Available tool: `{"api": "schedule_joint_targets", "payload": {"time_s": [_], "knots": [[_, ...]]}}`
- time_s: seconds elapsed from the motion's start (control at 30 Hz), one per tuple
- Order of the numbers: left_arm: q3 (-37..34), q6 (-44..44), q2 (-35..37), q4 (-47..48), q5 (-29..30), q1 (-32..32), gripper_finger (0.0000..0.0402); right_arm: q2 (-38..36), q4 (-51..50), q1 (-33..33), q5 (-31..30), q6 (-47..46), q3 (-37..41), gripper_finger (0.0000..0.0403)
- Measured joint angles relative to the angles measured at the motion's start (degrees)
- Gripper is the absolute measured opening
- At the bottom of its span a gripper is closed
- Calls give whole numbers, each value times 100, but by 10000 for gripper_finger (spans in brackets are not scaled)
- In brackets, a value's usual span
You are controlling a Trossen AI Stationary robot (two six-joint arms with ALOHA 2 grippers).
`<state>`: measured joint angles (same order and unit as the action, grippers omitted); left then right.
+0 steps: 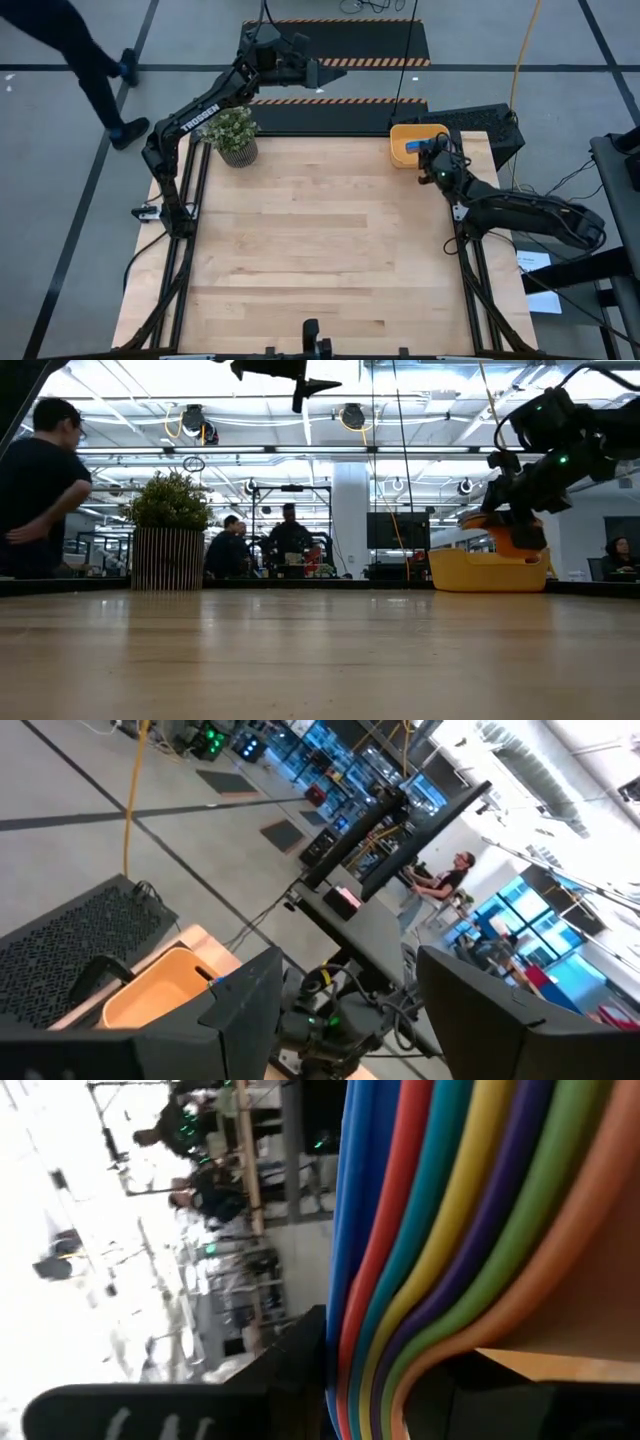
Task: Nest measuring cups in basket
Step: Put the nested measuring cups into the yellow bin
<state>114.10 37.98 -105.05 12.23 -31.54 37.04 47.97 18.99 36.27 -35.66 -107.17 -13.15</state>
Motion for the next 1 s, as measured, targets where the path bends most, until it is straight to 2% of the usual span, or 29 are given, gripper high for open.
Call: {"api": "schedule_joint_targets", "payload": {"time_s": [0.17, 0.33, 0.43, 0.53, 0.67, 0.83, 1.0], "knots": [[-82, 41, 2, 41, 159, -1, 232, 578, 1462, 95, 294, 373, 0, 82], [-554, 622, 0, 64, 361, -1, 232, 805, 2365, 91, 244, 776, 0, 82], [-1032, 1045, 0, -428, 365, -24, 232, 825, 2451, 92, 141, 736, -2, 82], [-1650, 1499, -13, -1320, 375, -71, 232, 825, 2457, 92, 139, 694, -4, 82], [-2144, 2216, -258, -2154, 324, -153, 232, 825, 2516, 93, 344, 497, -9, 82], [-2014, 2782, -844, -2713, 0, -349, 232, 825, 2619, 90, 604, 664, -126, 82], [-1707, 2972, -1271, -2741, -195, -624, 232, 841, 2588, 90, 896, 801, -333, 82]]}}
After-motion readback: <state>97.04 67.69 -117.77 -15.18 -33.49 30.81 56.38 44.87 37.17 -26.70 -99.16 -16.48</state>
